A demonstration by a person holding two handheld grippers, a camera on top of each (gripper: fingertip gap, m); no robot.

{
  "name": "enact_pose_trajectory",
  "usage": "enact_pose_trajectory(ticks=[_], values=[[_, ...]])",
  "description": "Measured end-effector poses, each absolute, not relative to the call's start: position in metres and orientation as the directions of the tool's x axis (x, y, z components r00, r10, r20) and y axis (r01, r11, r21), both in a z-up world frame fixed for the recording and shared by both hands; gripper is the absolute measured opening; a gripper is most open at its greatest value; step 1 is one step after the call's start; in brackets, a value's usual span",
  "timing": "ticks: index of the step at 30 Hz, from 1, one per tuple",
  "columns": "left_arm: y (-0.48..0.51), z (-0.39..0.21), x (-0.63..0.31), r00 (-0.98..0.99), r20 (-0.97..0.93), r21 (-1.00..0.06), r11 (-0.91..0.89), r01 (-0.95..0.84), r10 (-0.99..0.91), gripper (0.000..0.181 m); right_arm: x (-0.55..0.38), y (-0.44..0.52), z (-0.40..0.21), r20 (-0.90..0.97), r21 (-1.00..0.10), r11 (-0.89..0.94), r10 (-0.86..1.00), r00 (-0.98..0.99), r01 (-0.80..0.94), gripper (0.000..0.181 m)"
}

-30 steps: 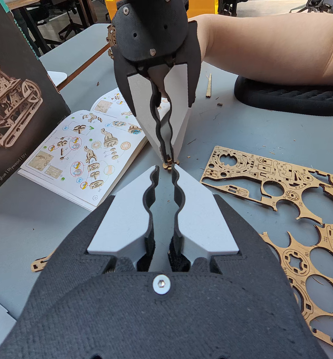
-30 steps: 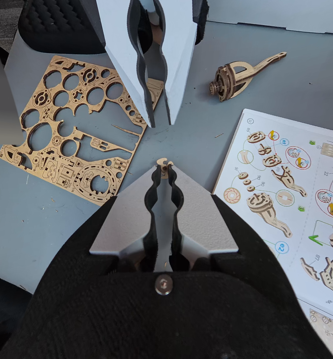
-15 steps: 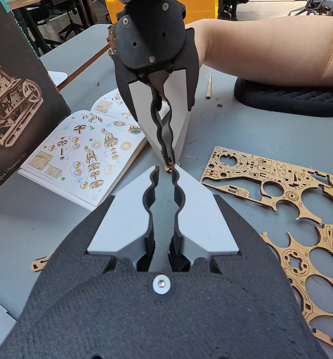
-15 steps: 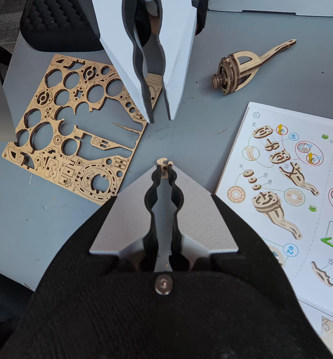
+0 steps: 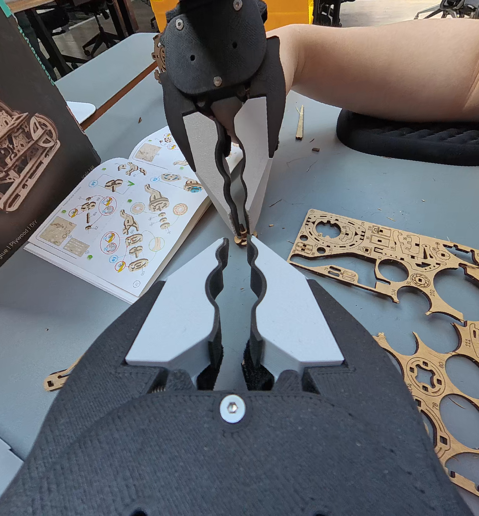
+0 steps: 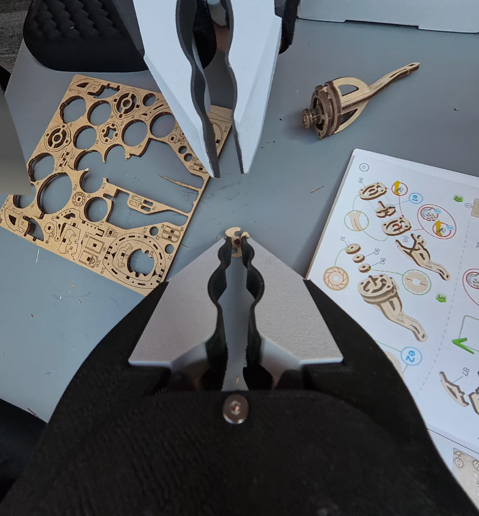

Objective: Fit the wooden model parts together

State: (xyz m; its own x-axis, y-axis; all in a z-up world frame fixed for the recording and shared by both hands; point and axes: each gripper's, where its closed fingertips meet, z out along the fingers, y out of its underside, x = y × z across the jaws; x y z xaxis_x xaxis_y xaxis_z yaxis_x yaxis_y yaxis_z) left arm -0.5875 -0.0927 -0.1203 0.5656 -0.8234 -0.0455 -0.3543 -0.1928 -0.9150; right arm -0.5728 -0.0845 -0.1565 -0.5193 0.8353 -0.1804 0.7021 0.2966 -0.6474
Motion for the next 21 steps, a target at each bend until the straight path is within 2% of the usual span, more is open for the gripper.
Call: enact_pose_trajectory(ticks=[15,21], values=[[-0.0926,-0.1198,-0.5877,0.566,-0.04,-0.917,-0.195,-0.349,-0.824,0.011,-0.5727,-0.0847,-0.1572,-0.155,-0.64,0.323,0.835,-0.528,0.697,0.006],[-0.0926,-0.1195,-0.5878,0.566,-0.039,-0.917,-0.195,-0.347,-0.824,0.011,-0.5724,-0.0847,-0.1576,-0.031,-0.609,0.43,0.827,-0.561,0.667,0.006]])
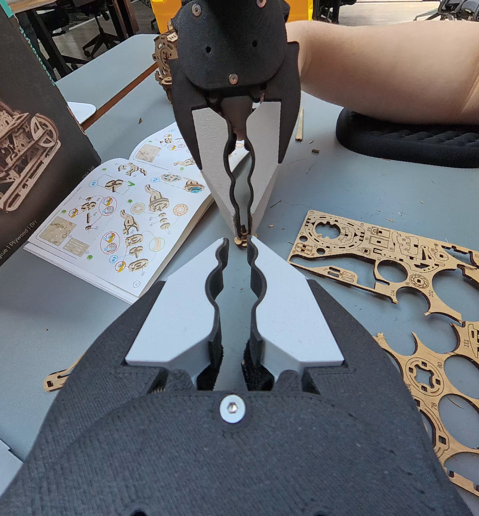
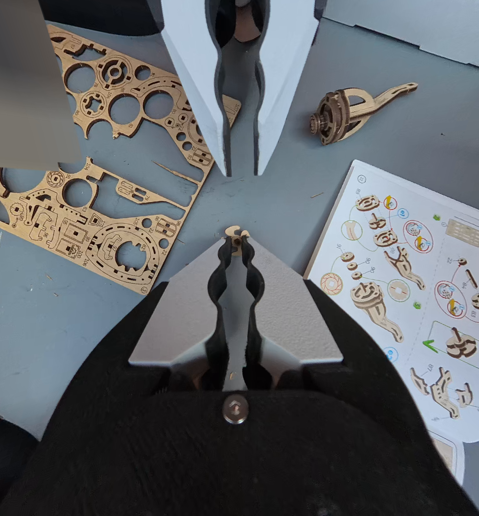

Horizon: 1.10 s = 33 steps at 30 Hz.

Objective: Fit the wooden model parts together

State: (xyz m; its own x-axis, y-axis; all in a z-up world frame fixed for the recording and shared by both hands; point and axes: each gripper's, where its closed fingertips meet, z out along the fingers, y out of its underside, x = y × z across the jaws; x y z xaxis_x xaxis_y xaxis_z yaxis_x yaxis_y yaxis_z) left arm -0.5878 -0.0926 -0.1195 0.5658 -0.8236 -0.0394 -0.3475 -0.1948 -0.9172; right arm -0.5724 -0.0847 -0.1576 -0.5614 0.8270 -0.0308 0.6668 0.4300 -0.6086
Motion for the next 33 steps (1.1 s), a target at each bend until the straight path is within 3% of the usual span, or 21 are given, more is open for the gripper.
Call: enact_pose_trajectory(ticks=[8,33], values=[[-0.0922,-0.1195,-0.5881,0.567,-0.035,-0.918,-0.198,-0.344,-0.823,0.011,-0.5732,-0.0851,-0.1585,0.053,-0.509,0.512,0.821,-0.568,0.692,0.006],[-0.0925,-0.1196,-0.588,0.568,-0.041,-0.917,-0.194,-0.348,-0.822,0.011,-0.568,-0.0874,-0.1593,0.109,-0.474,0.561,0.802,-0.587,0.679,0.006]])
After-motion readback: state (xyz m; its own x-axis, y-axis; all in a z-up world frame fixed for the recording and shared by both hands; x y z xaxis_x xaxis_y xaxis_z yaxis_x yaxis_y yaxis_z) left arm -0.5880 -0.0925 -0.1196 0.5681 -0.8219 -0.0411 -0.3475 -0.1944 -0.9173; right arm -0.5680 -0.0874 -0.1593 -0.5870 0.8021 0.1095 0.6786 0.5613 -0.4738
